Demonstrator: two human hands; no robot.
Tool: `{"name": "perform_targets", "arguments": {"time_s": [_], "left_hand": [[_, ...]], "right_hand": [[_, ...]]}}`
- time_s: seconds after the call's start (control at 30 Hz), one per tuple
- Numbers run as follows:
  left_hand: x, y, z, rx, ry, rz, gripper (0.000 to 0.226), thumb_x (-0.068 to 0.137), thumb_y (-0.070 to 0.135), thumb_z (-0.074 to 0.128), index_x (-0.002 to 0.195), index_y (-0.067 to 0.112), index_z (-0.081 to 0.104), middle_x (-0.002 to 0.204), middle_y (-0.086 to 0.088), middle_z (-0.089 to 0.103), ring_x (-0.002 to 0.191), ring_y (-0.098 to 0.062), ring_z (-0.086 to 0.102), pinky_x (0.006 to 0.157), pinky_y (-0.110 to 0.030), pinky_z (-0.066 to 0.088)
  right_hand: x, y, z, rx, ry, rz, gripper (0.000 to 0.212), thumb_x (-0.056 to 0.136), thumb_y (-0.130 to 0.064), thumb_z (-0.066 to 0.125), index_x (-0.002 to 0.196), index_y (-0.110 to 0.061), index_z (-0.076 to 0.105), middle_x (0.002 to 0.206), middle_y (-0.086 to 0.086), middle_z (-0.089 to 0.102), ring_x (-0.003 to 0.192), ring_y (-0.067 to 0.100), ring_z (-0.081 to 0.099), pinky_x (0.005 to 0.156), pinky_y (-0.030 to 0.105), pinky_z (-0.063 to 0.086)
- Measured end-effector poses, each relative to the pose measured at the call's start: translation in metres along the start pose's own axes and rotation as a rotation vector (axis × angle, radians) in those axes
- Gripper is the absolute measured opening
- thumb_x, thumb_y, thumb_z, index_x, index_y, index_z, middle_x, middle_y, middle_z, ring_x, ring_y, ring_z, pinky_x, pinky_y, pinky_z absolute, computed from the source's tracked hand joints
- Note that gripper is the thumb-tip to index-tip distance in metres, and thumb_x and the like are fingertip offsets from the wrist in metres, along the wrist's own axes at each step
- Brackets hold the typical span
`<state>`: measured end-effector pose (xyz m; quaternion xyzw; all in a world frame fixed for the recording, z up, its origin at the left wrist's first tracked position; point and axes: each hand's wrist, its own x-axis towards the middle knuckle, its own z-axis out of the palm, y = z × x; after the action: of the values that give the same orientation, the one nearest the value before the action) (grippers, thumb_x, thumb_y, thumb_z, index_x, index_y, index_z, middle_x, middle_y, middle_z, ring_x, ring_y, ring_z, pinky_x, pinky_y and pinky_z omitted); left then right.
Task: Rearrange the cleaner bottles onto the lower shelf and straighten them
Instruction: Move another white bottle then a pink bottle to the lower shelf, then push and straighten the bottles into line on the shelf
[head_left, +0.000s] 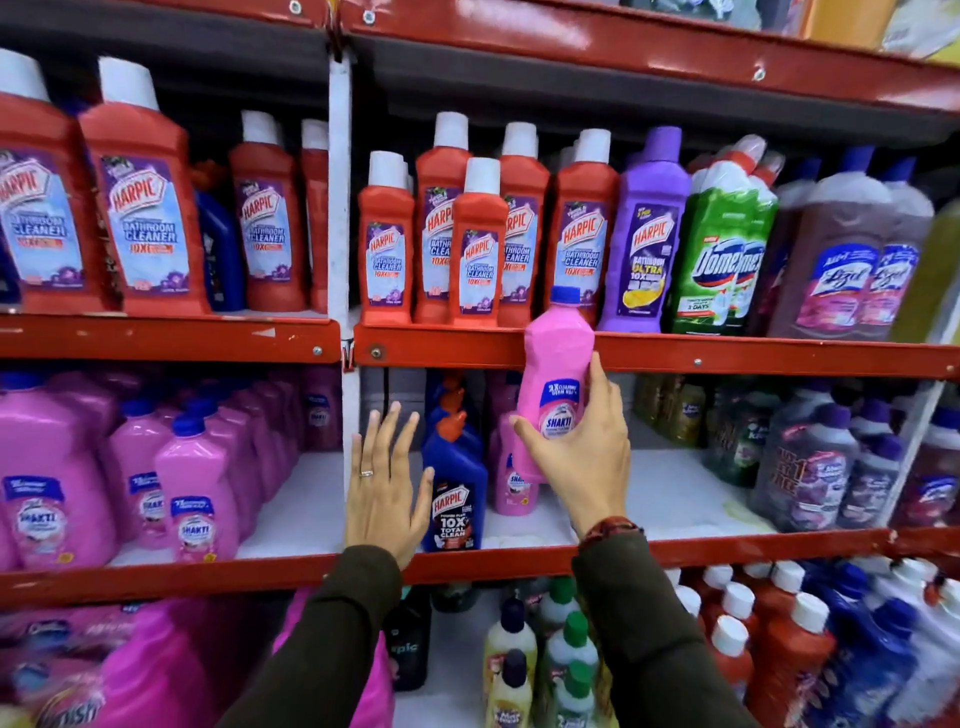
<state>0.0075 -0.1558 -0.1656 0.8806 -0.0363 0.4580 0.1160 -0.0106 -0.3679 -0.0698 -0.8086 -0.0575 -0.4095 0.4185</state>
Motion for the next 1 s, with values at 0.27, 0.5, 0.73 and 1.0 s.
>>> {"name": "perform_targets", "arguments": {"time_s": [0.27, 0.5, 0.73, 1.0], "left_hand": [[-0.059, -0.016, 0.044, -0.022, -0.325, -0.136, 0.083, 0.092, 0.056, 0.032, 0.157, 0.013, 0.003, 0.166, -0.009, 0.012, 0.154, -0.025, 0.007, 0.126, -0.038, 0.004], [-0.074, -0.018, 0.067, 0.146, -0.550, -0.174, 0.097, 0.090, 0.068, -0.003, 0.143, 0.004, 0.047, 0.147, -0.017, 0.050, 0.139, -0.036, 0.045, 0.116, -0.044, 0.013], [-0.076, -0.022, 0.074, 0.202, -0.508, -0.141, 0.086, 0.093, 0.066, 0.010, 0.148, 0.007, 0.039, 0.156, -0.017, 0.037, 0.145, -0.035, 0.035, 0.119, -0.043, 0.011], [-0.079, -0.022, 0.077, 0.225, -0.468, -0.129, 0.082, 0.092, 0.064, 0.025, 0.151, 0.008, 0.030, 0.158, -0.017, 0.033, 0.148, -0.034, 0.029, 0.122, -0.042, 0.005]], "right_hand": [[-0.037, 0.061, 0.040, 0.024, -0.134, 0.115, 0.105, 0.065, -0.040, 0.088, 0.150, -0.012, 0.032, 0.137, 0.005, 0.044, 0.127, 0.027, 0.054, 0.102, 0.042, 0.052], [-0.041, 0.089, 0.074, 0.118, -0.186, 0.147, 0.105, 0.068, -0.024, 0.091, 0.149, -0.002, 0.028, 0.143, 0.012, 0.035, 0.125, 0.016, 0.046, 0.110, 0.023, 0.039], [-0.040, 0.112, 0.093, 0.052, -0.211, 0.159, 0.100, 0.066, -0.025, 0.092, 0.142, -0.002, 0.033, 0.136, 0.011, 0.038, 0.123, 0.021, 0.048, 0.109, 0.026, 0.041], [-0.042, 0.118, 0.099, 0.030, -0.248, 0.151, 0.103, 0.066, -0.028, 0.092, 0.147, -0.005, 0.031, 0.139, 0.011, 0.040, 0.131, 0.025, 0.048, 0.113, 0.039, 0.046]]}}
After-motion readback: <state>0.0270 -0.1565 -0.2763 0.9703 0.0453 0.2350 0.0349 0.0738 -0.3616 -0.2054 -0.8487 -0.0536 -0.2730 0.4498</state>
